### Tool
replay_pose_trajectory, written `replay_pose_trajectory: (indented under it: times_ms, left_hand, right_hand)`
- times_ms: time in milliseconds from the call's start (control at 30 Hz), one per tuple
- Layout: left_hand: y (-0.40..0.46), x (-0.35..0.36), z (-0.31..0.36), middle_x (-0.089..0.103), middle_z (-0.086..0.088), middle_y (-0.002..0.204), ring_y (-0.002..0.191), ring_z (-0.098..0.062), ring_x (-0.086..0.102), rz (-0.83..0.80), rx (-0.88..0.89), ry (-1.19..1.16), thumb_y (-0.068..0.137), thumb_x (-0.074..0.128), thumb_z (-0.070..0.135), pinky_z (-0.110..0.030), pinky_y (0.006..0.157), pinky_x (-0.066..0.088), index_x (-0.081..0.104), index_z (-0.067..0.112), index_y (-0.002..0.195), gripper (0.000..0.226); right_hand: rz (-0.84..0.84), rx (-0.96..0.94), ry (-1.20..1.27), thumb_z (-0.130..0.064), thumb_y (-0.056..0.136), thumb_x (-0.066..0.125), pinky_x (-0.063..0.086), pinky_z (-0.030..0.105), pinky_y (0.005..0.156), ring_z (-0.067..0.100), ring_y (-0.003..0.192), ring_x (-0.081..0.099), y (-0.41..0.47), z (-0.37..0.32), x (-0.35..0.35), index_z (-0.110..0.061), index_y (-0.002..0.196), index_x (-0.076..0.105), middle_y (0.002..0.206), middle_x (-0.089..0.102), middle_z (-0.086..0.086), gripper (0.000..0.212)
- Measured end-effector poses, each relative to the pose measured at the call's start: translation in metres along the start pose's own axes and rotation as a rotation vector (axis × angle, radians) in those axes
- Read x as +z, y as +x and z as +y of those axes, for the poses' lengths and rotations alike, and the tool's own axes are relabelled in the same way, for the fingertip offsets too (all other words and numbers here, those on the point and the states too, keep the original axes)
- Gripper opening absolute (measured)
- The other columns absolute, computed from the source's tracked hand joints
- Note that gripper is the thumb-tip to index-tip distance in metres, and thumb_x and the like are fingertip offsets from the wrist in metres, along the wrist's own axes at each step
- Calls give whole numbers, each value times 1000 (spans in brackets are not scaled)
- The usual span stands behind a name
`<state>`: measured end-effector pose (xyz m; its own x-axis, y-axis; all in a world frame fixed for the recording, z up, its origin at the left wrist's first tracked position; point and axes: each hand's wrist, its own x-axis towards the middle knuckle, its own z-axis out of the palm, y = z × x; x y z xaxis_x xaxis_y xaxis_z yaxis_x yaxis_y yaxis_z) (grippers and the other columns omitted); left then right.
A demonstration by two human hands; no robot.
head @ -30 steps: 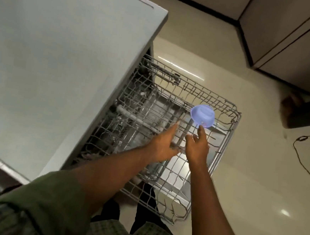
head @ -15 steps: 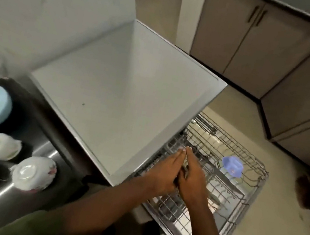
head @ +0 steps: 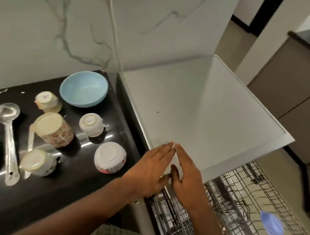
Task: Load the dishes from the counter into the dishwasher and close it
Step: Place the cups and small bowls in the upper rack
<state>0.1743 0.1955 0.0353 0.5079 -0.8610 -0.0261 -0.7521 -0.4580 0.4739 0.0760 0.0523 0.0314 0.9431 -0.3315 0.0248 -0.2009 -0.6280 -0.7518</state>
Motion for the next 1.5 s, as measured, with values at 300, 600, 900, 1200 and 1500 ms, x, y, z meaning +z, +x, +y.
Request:
replay_pose_trajectory:
  times_ms: [300, 600, 900, 1200, 1500]
  left_hand:
    - [-72, -33, -79, 0, 2, 175, 158, -17, -23, 94, -244, 183, 96, 58, 49, -42, 125, -18, 19, 23, 165, 83]
    - [-113, -41, -135, 10, -2, 174, 161, -19, 5, 62, -371, -72, 87, 78, 49, -46, 130, 18, 7, 20, 166, 110]
    - [-117, -43, -159, 33, 2, 165, 151, -16, 32, 129, -378, -207, 76, 87, 50, -33, 126, 28, 23, 21, 163, 112]
    - [-104, -40, -145, 44, 4, 155, 141, -13, 43, 186, -304, -238, 72, 90, 50, -34, 119, 38, 32, 24, 157, 106]
    - [-57, -36, -109, 50, 6, 149, 136, -13, 47, 156, -184, -256, 69, 91, 53, -38, 114, 44, 37, 28, 152, 102]
  right_hand:
    - [-233, -104, 21, -18, 103, 62, 34, 31, 124, 1, 150, 37, 21, -55, 69, -26, 164, 32, 165, 39, -10, 68]
    - [-364, -92, 5, -32, 99, 68, 30, 29, 126, -2, 152, 29, 38, -83, 119, -36, 165, 22, 167, 32, -17, 80]
    - [-366, -82, -4, -27, 95, 75, 29, 36, 127, 0, 154, 26, 40, -89, 131, -33, 166, 20, 168, 28, -17, 90]
    - [-309, -51, 5, -26, 95, 75, 31, 35, 127, 1, 153, 27, 28, -85, 109, -34, 165, 21, 168, 28, -16, 89]
    - [-174, -1, 52, -21, 92, 77, 34, 38, 124, 6, 148, 38, 15, -63, 64, -25, 162, 32, 163, 41, -7, 84]
